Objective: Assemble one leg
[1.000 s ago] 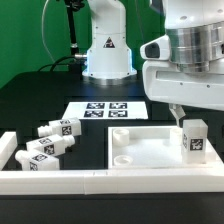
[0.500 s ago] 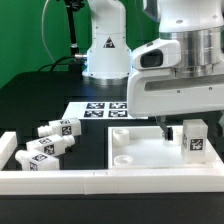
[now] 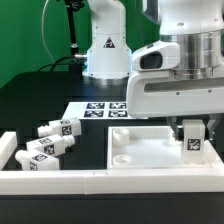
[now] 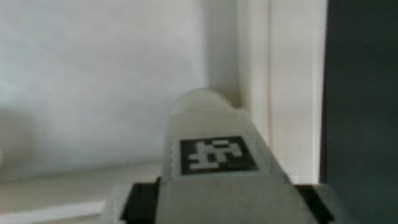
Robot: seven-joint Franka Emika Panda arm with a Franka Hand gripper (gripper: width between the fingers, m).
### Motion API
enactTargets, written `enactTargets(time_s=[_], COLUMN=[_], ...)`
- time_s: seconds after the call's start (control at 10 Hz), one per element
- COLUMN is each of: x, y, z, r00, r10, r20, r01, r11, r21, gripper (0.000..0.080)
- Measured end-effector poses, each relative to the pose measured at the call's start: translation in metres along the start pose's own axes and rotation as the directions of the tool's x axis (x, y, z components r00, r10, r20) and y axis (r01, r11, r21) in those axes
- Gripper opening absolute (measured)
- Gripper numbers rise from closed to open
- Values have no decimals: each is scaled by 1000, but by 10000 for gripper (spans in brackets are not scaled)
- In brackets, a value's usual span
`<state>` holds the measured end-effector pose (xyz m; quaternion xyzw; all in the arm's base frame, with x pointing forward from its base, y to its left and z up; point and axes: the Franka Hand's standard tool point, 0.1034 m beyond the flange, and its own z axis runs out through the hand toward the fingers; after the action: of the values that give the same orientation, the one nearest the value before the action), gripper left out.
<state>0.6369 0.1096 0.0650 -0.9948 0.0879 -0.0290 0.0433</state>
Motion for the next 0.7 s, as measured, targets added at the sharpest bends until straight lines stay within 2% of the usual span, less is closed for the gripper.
enactTargets(time_s=[0.3, 0.5, 0.7], x=[1, 3, 4], y=[3, 16, 25], z=[0, -1, -2], r00=[976, 909, 870], r10=[220, 415, 491], r20=[-4, -28, -40], r01=[-220, -416, -493], r11=[976, 909, 869], r21=[-6, -35, -46], gripper=[285, 285, 286])
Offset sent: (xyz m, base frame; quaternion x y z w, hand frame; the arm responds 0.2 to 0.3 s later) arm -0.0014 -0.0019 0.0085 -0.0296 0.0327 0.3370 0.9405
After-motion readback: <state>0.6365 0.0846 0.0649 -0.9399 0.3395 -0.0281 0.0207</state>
